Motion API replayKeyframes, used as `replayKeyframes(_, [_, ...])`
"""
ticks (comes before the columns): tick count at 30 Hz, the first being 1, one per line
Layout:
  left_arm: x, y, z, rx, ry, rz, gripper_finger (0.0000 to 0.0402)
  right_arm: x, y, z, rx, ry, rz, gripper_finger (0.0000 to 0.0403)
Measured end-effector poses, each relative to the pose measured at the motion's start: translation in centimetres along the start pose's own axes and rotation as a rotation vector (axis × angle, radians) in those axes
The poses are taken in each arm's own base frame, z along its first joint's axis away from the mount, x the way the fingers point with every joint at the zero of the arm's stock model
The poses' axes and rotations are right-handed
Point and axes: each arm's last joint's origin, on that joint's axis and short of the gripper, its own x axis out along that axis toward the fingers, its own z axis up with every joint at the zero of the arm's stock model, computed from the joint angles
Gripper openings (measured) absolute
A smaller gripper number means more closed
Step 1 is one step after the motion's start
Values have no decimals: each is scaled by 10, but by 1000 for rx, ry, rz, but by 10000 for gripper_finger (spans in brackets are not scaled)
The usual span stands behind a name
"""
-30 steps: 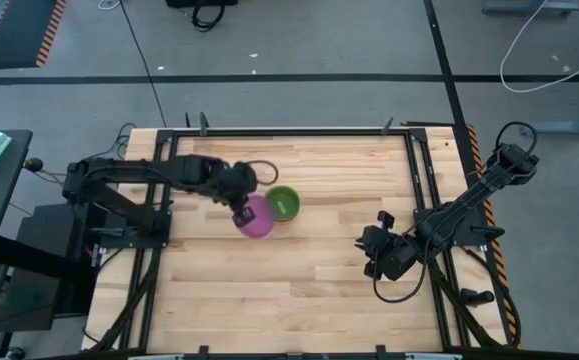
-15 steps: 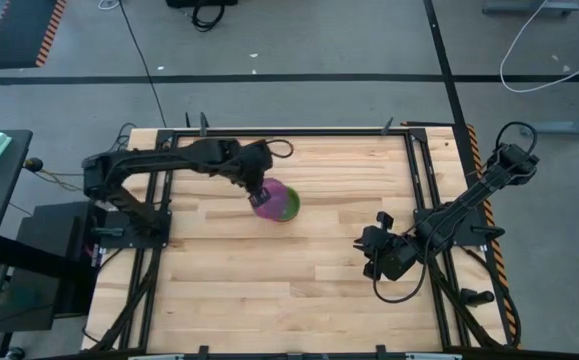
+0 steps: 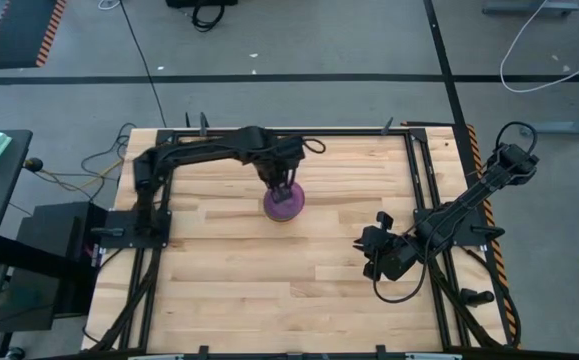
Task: Nest bowls inside each other
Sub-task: Stack the violet bowl on top of the green bowl
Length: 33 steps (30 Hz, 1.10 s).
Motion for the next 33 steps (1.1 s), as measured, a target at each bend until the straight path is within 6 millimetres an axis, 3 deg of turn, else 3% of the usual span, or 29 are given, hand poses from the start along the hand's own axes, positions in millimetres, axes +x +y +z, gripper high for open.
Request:
replayKeyframes(7, [23,17,13,2,91,-8,6,0,0,0,0,0,0,62])
replayKeyframes(13, [29,31,15,-32,108,-40,6,0,0,0,-1,1,-1,62])
replayKeyframes(19, [30,31,15,-36,112,-62,6,0,0,0,-1,1,-1,62])
replayKeyframes(27, [50,33,3,-45,183,-78,6,0,0,0,-1,1,-1,62])
replayKeyframes(33, [52,34,7,-42,143,-82,6,0,0,0,-6,0,0,62])
